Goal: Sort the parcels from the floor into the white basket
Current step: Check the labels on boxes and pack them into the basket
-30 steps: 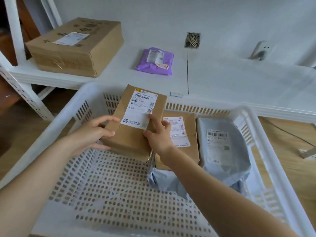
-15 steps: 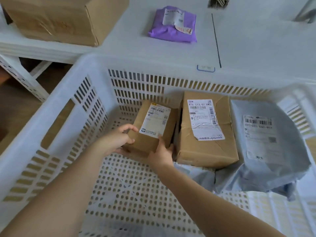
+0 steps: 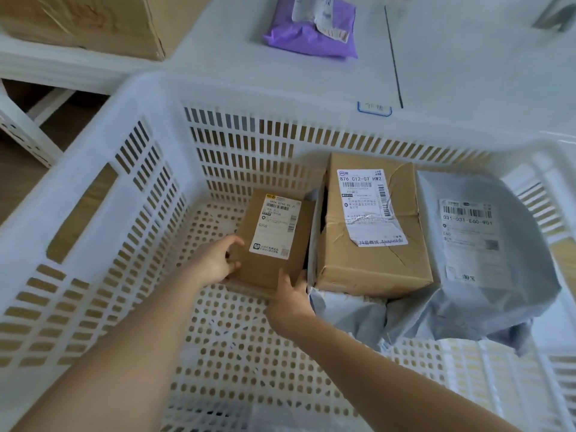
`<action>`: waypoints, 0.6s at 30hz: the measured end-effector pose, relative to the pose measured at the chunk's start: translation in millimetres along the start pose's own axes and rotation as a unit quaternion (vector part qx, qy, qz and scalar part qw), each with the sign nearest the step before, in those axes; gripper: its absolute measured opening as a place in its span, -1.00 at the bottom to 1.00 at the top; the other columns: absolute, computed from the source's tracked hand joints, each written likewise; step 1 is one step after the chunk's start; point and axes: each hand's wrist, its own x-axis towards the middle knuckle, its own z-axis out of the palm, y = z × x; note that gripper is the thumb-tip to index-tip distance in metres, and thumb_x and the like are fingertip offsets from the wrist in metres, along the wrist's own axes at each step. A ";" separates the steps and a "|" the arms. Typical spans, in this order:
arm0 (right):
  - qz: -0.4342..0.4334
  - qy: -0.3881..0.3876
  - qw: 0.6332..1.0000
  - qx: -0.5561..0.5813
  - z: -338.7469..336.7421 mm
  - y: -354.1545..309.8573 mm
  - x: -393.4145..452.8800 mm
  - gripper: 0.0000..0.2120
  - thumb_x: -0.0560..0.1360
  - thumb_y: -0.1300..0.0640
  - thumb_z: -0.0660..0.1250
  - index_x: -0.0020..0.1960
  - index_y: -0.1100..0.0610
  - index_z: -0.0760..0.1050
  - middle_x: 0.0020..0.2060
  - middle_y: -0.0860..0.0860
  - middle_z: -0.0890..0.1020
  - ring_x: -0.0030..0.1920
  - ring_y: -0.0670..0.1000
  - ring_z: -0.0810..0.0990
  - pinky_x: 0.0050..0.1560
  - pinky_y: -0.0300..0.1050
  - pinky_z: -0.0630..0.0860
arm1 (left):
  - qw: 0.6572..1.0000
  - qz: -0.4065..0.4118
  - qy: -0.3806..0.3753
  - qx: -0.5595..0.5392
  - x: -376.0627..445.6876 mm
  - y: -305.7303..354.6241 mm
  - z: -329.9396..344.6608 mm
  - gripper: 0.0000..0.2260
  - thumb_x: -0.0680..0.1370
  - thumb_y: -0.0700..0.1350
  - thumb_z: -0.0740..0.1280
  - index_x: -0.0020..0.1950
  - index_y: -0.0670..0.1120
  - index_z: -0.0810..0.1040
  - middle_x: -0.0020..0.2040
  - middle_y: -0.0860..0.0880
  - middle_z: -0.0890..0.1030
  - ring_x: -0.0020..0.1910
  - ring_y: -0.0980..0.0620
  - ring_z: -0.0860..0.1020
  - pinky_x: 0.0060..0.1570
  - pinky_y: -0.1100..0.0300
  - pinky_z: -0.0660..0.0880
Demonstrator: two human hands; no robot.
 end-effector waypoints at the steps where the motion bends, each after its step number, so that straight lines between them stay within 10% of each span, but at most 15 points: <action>1: -0.007 -0.012 1.000 -0.019 -1.1 1.0 -5.7 -0.36 0.55 0.26 0.08 0.51 0.04 -0.15 0.49 0.13 -0.25 0.50 0.18 -0.05 0.38 0.01 0.28 | 1.000 -0.001 0.001 0.012 -3.2 2.4 -2.1 -0.60 0.56 -0.09 0.29 0.37 0.10 0.30 0.22 -0.12 0.52 -0.18 0.03 0.54 -0.42 0.32 0.38; 10: -0.064 -0.025 0.991 -0.116 -41.8 5.4 -68.7 -0.67 0.55 0.19 0.11 0.26 0.27 0.42 0.21 0.21 0.50 0.21 0.18 0.48 0.16 -0.05 0.42 | 0.999 -0.008 0.020 0.026 -59.3 50.1 -41.8 -0.77 0.58 -0.12 0.22 0.22 -0.04 0.51 0.19 -0.05 0.54 0.00 -0.01 0.55 -0.14 0.21 0.52; 18: -0.065 0.065 0.983 -0.157 -104.7 43.9 -128.1 -0.69 0.51 0.04 0.13 0.05 0.23 0.51 -0.08 0.15 0.54 -0.06 0.12 0.52 -0.15 -0.16 0.36 | 0.997 0.036 0.013 0.073 -125.9 121.5 -67.0 -0.90 0.56 -0.09 0.23 0.04 -0.01 0.51 -0.12 0.03 0.56 -0.21 0.08 0.55 -0.32 0.27 0.48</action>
